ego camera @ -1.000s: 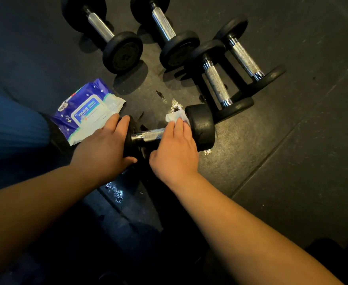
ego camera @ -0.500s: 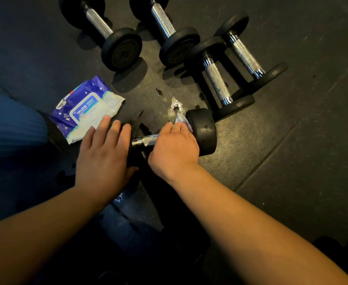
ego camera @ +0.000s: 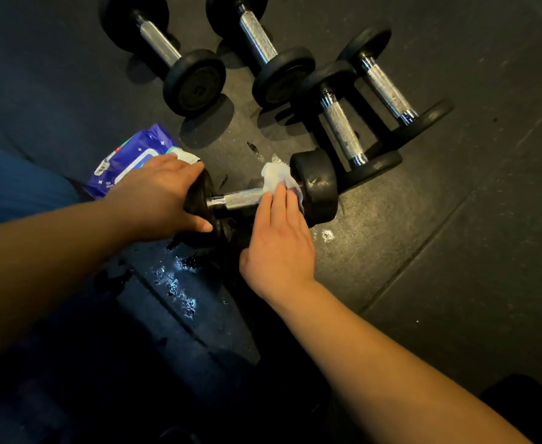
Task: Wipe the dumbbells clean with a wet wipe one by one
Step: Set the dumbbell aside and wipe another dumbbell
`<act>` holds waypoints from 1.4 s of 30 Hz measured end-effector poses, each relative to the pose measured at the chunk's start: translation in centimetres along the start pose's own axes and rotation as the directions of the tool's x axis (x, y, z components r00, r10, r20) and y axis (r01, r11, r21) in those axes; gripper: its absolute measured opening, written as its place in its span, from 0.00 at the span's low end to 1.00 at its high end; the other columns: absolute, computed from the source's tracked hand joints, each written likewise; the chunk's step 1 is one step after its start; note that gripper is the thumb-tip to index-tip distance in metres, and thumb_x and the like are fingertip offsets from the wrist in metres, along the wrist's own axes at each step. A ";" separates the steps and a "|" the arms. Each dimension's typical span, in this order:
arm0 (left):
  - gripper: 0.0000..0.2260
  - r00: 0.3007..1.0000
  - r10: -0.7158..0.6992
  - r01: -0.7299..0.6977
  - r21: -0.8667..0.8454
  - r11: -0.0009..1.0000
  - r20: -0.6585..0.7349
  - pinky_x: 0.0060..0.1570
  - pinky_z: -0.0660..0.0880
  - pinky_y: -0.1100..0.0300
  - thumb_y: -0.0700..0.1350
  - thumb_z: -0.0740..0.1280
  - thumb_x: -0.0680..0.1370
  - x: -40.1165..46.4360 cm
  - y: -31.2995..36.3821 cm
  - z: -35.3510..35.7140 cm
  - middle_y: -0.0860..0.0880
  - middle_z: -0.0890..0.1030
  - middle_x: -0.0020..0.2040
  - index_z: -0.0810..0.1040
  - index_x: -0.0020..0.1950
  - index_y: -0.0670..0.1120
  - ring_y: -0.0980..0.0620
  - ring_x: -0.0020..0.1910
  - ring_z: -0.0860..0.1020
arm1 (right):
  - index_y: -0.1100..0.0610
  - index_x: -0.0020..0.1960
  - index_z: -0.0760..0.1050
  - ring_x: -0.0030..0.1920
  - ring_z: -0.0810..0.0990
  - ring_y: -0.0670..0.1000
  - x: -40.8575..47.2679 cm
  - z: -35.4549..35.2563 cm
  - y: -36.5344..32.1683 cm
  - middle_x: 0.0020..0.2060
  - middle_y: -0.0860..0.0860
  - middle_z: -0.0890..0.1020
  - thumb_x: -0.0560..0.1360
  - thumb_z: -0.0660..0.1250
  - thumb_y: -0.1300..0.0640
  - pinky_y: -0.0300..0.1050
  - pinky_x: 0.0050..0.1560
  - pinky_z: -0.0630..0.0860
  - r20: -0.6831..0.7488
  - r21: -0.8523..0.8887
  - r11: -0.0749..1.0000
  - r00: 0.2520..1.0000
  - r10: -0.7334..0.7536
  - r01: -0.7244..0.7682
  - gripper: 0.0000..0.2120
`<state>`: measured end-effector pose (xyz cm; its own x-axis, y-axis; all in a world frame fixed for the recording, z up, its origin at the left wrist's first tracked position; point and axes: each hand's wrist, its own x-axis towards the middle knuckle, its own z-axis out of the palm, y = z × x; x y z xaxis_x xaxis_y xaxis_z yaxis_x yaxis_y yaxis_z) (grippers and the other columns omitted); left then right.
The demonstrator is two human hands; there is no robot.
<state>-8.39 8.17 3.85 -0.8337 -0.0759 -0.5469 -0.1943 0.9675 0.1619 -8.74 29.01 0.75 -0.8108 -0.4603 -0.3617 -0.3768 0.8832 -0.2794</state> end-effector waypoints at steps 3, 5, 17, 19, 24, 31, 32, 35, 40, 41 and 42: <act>0.47 0.999 -0.018 0.019 -0.033 0.999 0.035 0.74 0.59 0.47 0.66 0.74 0.66 0.9 -0.4 -1.1 0.47 0.65 0.76 0.59 0.79 0.51 0.45 0.76 0.58 | 0.64 0.80 0.47 0.80 0.46 0.60 0.1 0.1 0.2 0.80 0.62 0.47 0.72 0.70 0.50 0.52 0.80 0.50 -0.002 -0.004 1.000 1.000 -0.008 0.008 0.48; 0.45 0.998 -0.026 0.029 -0.060 0.998 0.052 0.74 0.60 0.48 0.65 0.73 0.67 1.2 -0.8 -1.4 0.48 0.65 0.77 0.59 0.79 0.52 0.45 0.76 0.60 | 0.64 0.81 0.46 0.80 0.45 0.60 0.2 0.0 0.2 0.80 0.61 0.45 0.72 0.70 0.49 0.53 0.80 0.50 0.008 0.008 1.000 1.000 -0.008 0.008 0.48; 0.23 0.940 -0.003 0.010 0.017 1.000 -0.340 0.64 0.70 0.41 0.51 0.58 0.82 -0.1 0.0 1.5 0.40 0.73 0.69 0.68 0.74 0.42 0.36 0.66 0.70 | 0.62 0.81 0.41 0.81 0.41 0.55 2.1 -0.6 -0.8 0.81 0.56 0.39 0.74 0.67 0.53 0.50 0.80 0.50 0.054 0.312 0.945 0.995 0.080 -0.093 0.47; 0.22 0.955 -0.059 0.048 -0.046 0.998 -0.290 0.67 0.68 0.41 0.50 0.58 0.83 0.9 0.0 0.8 0.40 0.71 0.71 0.66 0.76 0.43 0.37 0.69 0.68 | 0.60 0.81 0.42 0.81 0.41 0.52 2.7 -1.0 -1.2 0.81 0.53 0.39 0.75 0.66 0.54 0.45 0.78 0.49 0.061 0.507 0.853 0.992 0.108 -0.124 0.45; 0.24 0.988 -0.097 0.085 -0.101 0.991 -0.122 0.73 0.60 0.48 0.50 0.56 0.83 2.7 -0.4 -1.6 0.43 0.67 0.76 0.61 0.79 0.44 0.41 0.75 0.63 | 0.45 0.63 0.61 0.65 0.65 0.48 5.0 -1.1 -3.0 0.62 0.49 0.66 0.66 0.66 0.48 0.48 0.68 0.60 0.175 0.902 0.315 0.918 0.356 -0.294 0.27; 0.24 0.996 -0.076 0.070 -0.120 0.990 -0.046 0.72 0.57 0.54 0.48 0.55 0.84 2.8 0.0 -3.1 0.44 0.65 0.77 0.58 0.79 0.43 0.44 0.76 0.61 | 0.47 0.61 0.62 0.62 0.67 0.51 5.5 -1.1 -3.5 0.62 0.47 0.67 0.64 0.65 0.47 0.51 0.65 0.64 0.195 0.923 0.252 0.917 0.347 -0.292 0.26; 0.25 0.996 -0.078 0.072 -0.120 0.990 -0.043 0.72 0.57 0.53 0.49 0.56 0.84 2.8 0.0 -3.1 0.45 0.65 0.77 0.58 0.80 0.44 0.45 0.76 0.61 | 0.52 0.70 0.63 0.69 0.65 0.52 5.1 -2.0 -3.6 0.71 0.49 0.66 0.69 0.65 0.50 0.48 0.70 0.61 0.199 0.897 0.320 0.925 0.325 -0.306 0.30; 0.27 0.996 -0.085 0.081 -0.119 0.990 -0.032 0.74 0.55 0.54 0.50 0.57 0.84 2.2 0.3 -3.0 0.45 0.62 0.78 0.55 0.80 0.44 0.45 0.77 0.58 | 0.53 0.82 0.45 0.80 0.45 0.46 4.5 -2.2 -3.2 0.81 0.44 0.42 0.78 0.63 0.55 0.37 0.71 0.47 0.229 0.844 0.430 0.940 0.251 -0.321 0.40; 0.30 0.993 -0.102 0.096 -0.104 0.990 -0.058 0.75 0.53 0.52 0.52 0.59 0.82 1.2 0.7 -1.8 0.44 0.58 0.80 0.53 0.81 0.46 0.44 0.78 0.56 | 0.53 0.82 0.41 0.80 0.43 0.45 3.4 -1.7 -3.4 0.81 0.44 0.40 0.79 0.63 0.56 0.35 0.69 0.43 0.235 0.879 0.359 0.940 0.247 -0.314 0.41; 0.31 0.992 -0.110 0.103 -0.097 0.990 -0.063 0.75 0.53 0.52 0.53 0.60 0.82 1.0 0.7 -1.4 0.45 0.57 0.80 0.52 0.81 0.46 0.44 0.78 0.55 | 0.52 0.82 0.42 0.80 0.44 0.46 3.2 -1.7 -3.4 0.81 0.44 0.40 0.78 0.64 0.56 0.36 0.70 0.43 0.228 0.887 0.346 0.941 0.251 -0.307 0.41; 0.31 0.991 -0.110 0.104 -0.084 0.991 -0.073 0.75 0.54 0.51 0.54 0.60 0.82 0.7 0.7 -1.1 0.45 0.57 0.80 0.52 0.81 0.47 0.44 0.78 0.55 | 0.52 0.82 0.42 0.80 0.45 0.47 3.2 -1.7 -3.4 0.81 0.45 0.42 0.78 0.65 0.55 0.37 0.72 0.43 0.222 0.895 0.329 0.940 0.260 -0.302 0.42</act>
<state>-9.71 8.52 4.47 -0.8428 -0.1998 -0.4998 -0.3230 0.9305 0.1727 -10.80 24.67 2.04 -0.7604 -0.2235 -0.6098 0.5219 0.3486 -0.7786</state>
